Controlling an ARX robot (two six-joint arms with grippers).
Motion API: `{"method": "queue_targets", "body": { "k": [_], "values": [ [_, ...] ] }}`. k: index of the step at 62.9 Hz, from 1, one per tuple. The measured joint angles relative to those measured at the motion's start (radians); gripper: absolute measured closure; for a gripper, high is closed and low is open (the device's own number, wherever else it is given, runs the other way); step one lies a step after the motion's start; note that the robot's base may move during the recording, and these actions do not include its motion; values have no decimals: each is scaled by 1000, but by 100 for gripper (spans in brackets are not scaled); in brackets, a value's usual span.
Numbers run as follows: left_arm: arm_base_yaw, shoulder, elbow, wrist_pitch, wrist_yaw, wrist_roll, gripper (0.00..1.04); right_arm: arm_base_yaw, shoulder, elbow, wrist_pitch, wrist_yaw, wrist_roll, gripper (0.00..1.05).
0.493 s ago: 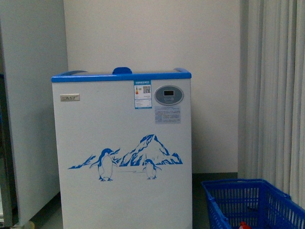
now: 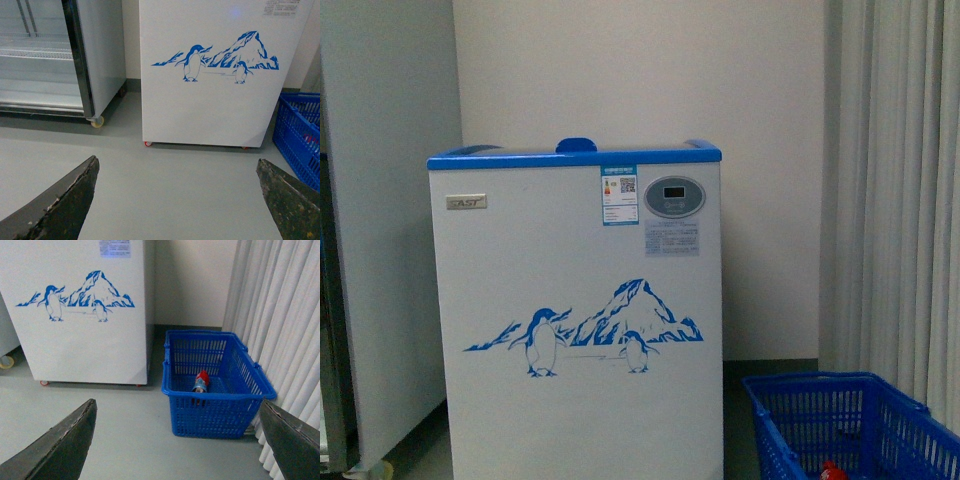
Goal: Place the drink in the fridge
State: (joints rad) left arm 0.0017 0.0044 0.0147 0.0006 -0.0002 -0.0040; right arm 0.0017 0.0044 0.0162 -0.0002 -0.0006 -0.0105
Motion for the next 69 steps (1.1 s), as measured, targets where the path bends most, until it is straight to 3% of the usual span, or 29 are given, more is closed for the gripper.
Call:
{"method": "queue_targets", "body": {
  "k": [69],
  "values": [
    [0, 0, 0, 0, 0, 0, 8, 0, 0, 0, 0, 0, 0, 7]
  ]
}}
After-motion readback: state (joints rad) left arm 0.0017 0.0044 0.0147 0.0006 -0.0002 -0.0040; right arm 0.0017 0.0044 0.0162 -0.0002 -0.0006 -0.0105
